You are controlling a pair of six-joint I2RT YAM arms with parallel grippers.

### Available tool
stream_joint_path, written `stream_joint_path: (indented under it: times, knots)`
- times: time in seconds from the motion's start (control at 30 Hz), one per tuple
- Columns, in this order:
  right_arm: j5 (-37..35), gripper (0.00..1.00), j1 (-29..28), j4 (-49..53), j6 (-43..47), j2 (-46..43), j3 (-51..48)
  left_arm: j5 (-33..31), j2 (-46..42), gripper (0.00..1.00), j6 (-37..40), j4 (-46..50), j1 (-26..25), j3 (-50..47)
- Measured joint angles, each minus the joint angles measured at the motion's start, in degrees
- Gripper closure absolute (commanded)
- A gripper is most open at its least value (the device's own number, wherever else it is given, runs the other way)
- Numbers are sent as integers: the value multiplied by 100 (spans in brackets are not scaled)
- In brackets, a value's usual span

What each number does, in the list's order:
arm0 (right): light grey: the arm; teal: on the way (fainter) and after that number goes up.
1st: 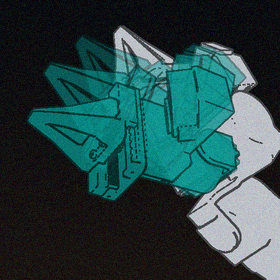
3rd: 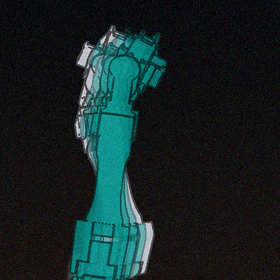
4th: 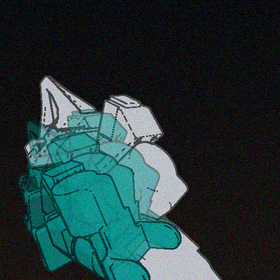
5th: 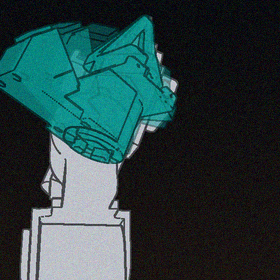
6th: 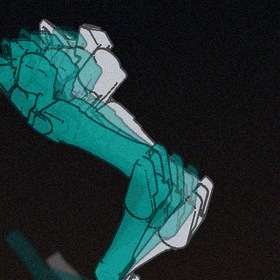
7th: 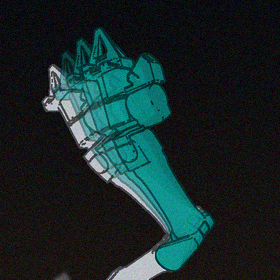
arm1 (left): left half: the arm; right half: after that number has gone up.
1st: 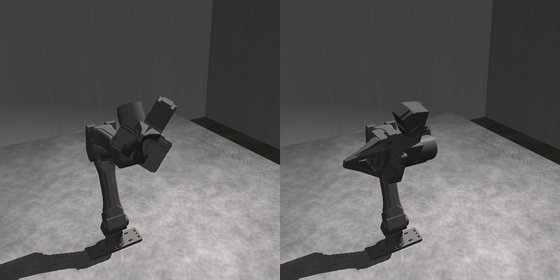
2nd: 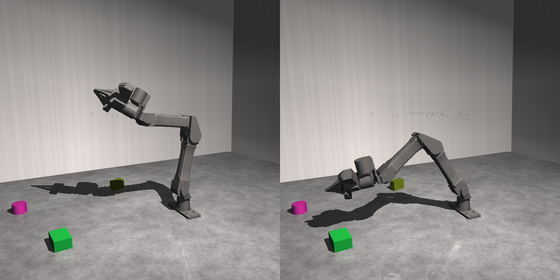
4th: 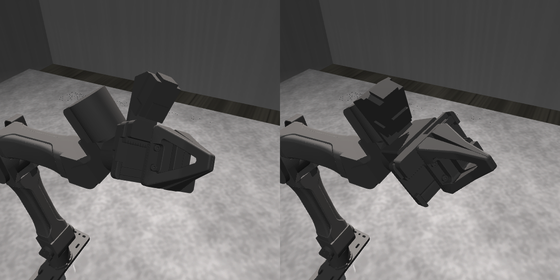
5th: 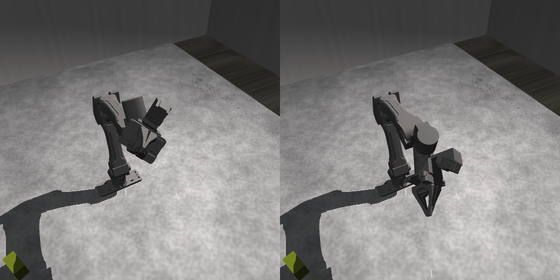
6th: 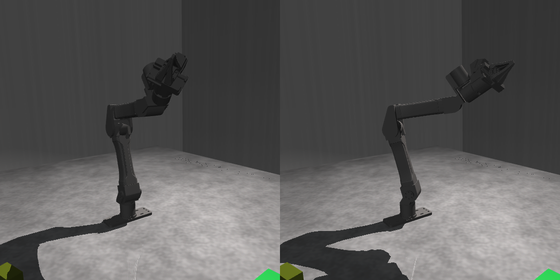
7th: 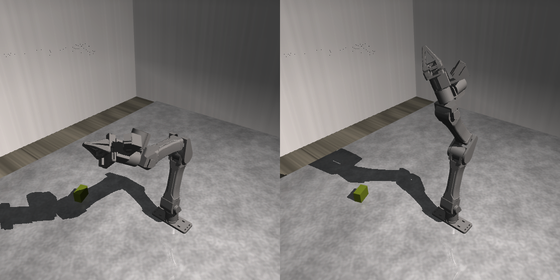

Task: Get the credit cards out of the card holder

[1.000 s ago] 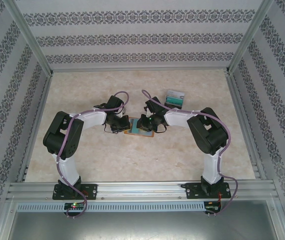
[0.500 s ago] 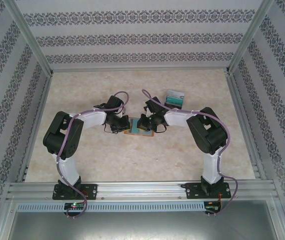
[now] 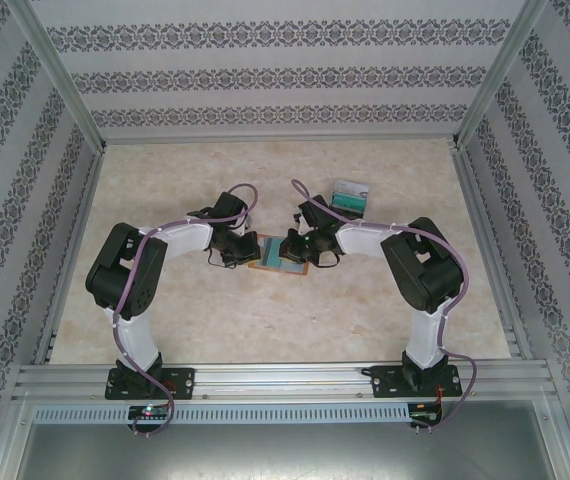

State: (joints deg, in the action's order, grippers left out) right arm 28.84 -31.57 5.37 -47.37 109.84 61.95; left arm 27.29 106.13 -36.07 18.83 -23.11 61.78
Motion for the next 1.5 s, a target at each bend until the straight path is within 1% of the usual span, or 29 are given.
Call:
stream_joint_path:
  times: [0.2,0.23,0.33,0.47,0.77,0.87,0.97,1.03,1.1,1.13,1.5]
  knots:
    - [0,100,31,-7,-2,0,-22,-9,0,100,-20,0,0,0]
    - [0,93,31,-7,-2,0,-22,-9,0,100,-20,0,0,0]
    - [2,83,31,-11,-20,0,-22,-7,0,100,-20,0,0,0]
    - [17,82,31,-55,-46,0,-22,9,0,100,-20,0,0,0]
    - [85,83,28,-249,-72,35,-20,13,0,100,-20,0,0,0]
    - [107,85,17,-260,-72,87,-11,15,0,100,-20,0,0,0]
    - [129,90,-9,-264,-74,149,22,17,0,100,-20,0,0,0]
    - [131,96,-9,-267,-76,153,22,22,0,100,-20,0,0,0]
    - [131,97,-9,-267,-90,153,22,31,0,100,-20,0,0,0]
    - [129,100,-9,-267,-90,153,22,33,0,100,-20,0,0,0]
    - [129,100,63,-302,-85,87,-76,33,0,100,-20,0,0,0]
